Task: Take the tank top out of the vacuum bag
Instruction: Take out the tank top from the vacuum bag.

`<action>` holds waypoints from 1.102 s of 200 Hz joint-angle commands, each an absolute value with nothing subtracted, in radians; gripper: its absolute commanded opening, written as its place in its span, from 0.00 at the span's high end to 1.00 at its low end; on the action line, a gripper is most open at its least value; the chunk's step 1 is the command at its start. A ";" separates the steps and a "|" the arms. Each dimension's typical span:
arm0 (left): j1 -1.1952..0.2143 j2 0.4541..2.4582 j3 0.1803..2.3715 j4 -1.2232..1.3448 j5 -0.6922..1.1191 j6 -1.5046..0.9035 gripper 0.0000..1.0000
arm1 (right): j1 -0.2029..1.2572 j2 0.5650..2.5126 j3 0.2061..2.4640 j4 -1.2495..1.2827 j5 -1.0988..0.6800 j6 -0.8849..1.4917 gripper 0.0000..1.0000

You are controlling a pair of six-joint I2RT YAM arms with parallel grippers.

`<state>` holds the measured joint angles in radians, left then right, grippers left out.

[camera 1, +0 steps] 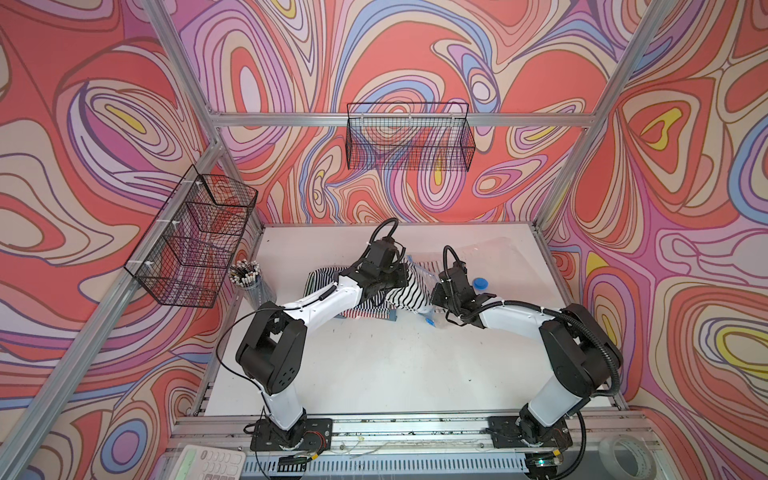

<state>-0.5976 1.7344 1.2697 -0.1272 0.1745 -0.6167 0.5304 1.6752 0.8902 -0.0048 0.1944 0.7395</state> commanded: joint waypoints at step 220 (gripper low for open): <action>-0.486 1.573 1.299 -0.375 0.187 -0.585 1.00 | 0.523 1.663 0.853 0.002 0.232 0.728 1.00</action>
<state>-0.5030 1.6188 1.2697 -0.3412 0.1841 -0.5877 0.5304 1.6752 0.8684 0.0113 0.2039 0.7326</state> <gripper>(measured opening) 0.061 0.048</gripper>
